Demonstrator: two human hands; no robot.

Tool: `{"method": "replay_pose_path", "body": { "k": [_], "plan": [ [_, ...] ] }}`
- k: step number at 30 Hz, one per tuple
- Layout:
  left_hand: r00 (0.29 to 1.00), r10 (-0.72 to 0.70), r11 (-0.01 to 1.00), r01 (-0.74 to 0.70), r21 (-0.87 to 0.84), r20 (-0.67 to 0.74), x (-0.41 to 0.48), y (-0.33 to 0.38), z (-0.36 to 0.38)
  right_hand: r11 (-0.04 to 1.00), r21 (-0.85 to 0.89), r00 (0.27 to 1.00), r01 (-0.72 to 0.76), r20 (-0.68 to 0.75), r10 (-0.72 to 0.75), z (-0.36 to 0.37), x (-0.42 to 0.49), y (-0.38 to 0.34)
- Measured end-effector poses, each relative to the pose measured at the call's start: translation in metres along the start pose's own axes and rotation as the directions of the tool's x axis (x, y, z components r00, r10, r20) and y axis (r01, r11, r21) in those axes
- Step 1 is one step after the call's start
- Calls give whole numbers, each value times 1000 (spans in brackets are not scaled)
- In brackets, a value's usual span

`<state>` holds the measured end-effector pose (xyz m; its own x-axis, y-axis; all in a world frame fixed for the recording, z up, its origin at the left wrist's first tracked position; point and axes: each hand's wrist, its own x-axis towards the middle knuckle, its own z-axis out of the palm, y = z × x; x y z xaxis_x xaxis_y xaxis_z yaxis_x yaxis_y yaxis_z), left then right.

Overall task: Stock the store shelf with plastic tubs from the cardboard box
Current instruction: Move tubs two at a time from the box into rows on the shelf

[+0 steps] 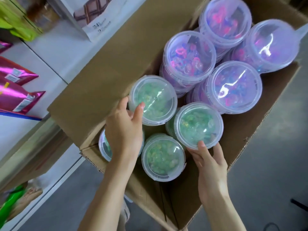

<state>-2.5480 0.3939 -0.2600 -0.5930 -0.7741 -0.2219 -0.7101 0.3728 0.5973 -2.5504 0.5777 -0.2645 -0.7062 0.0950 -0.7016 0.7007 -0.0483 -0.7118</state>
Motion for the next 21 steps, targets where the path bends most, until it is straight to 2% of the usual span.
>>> {"method": "replay_pose_path", "body": {
  "k": [6,11,14,17,21],
  "plan": [
    [999,25,970,-14,-241,42,-37,1,-53,998,1,998,55,35,-55,-16,-49,-8],
    [998,68,919,-55,-390,18,-88,-21,-135,988,-25,986,151,76,-149,-20,-132,-3],
    [995,90,894,-94,-438,-28,-129,-48,-209,974,-46,962,222,170,-212,-16,-205,-9],
    [996,44,872,-77,-484,-79,-176,-83,-293,960,-56,923,275,295,-247,-5,-291,-15],
    [978,-64,866,-45,-497,-200,-248,-126,-416,977,16,852,214,486,-195,23,-403,-8]
  ]
}}
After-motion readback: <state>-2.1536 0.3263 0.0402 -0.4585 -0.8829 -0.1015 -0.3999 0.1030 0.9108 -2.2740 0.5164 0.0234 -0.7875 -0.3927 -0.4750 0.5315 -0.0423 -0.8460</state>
